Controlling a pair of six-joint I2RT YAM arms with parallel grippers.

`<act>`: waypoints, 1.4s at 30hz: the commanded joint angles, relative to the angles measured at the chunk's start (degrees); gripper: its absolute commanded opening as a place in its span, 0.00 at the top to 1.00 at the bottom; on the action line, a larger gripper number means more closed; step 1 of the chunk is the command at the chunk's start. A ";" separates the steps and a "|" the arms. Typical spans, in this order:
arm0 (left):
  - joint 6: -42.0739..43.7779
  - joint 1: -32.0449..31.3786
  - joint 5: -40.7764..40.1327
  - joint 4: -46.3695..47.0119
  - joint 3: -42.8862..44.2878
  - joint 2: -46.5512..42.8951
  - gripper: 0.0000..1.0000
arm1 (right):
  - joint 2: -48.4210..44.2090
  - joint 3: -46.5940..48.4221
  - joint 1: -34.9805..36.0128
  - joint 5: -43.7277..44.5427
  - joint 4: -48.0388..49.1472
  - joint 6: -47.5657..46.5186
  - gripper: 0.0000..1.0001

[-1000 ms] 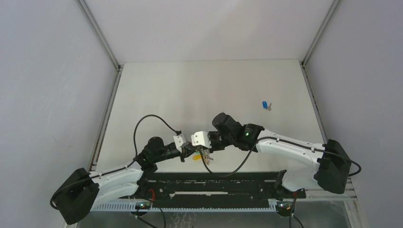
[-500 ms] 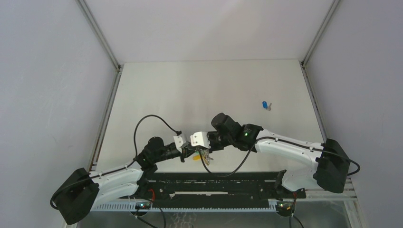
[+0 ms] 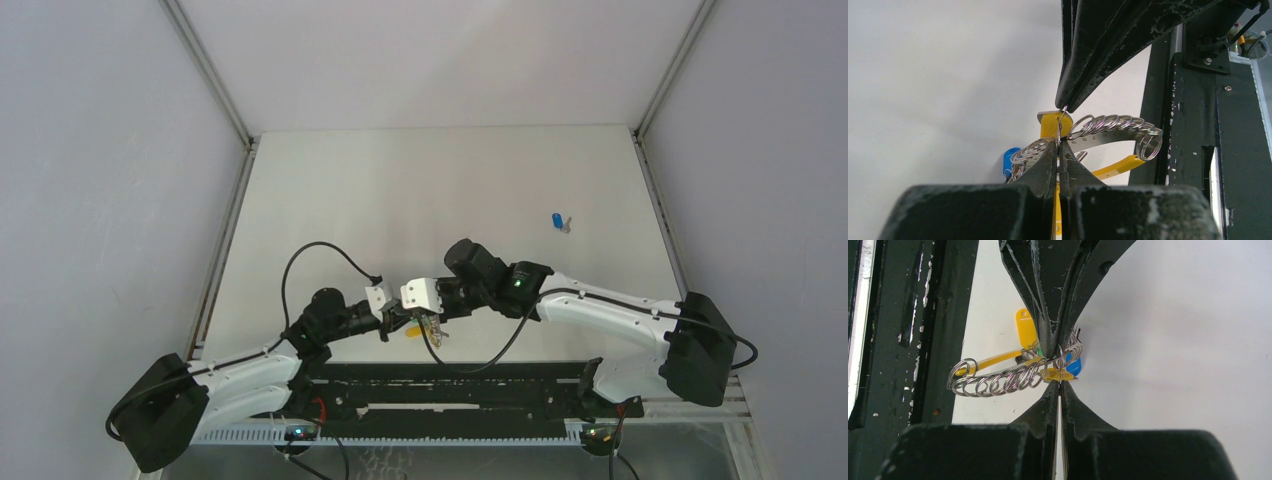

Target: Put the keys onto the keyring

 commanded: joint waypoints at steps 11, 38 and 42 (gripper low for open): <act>1.07 -0.18 1.47 3.09 1.58 0.04 1.00 | -0.17 1.01 0.71 -0.77 2.12 -0.28 1.00; 2.54 -0.26 1.48 2.97 1.37 -0.25 1.00 | 2.45 2.55 0.94 -5.58 0.27 0.05 1.00; 2.98 -0.31 1.30 2.96 1.16 -0.55 1.00 | 3.15 3.09 0.71 -6.31 0.36 0.65 1.00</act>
